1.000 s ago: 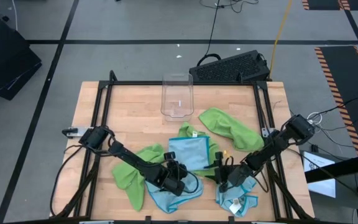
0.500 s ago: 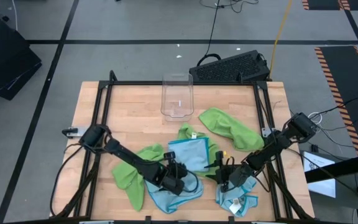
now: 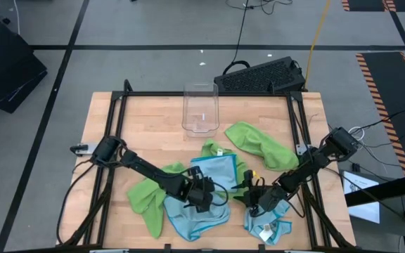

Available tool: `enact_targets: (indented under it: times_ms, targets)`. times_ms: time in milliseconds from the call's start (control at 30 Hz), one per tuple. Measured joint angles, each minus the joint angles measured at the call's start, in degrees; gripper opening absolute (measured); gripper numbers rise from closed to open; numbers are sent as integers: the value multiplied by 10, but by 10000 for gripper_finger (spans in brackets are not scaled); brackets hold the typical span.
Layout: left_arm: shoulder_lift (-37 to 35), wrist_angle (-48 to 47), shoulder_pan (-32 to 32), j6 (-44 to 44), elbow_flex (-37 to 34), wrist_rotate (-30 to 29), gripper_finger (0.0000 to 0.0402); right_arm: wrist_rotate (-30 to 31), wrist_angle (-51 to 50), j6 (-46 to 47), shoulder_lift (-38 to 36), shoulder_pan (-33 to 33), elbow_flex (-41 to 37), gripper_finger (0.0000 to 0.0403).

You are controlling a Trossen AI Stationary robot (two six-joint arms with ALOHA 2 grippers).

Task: Fold microfiber towels
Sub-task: Fold the top left blue towel

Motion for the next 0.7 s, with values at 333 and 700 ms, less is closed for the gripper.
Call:
enact_targets:
  times_ms: [333, 700]
  targets:
    - [0, 1, 0, -1, 0, 0, 8, 1, -48, 32, 0, -17, 0, 177]
    - [1, 4, 0, -2, 0, 0, 28, -4, -60, 65, 0, -31, 0, 56]
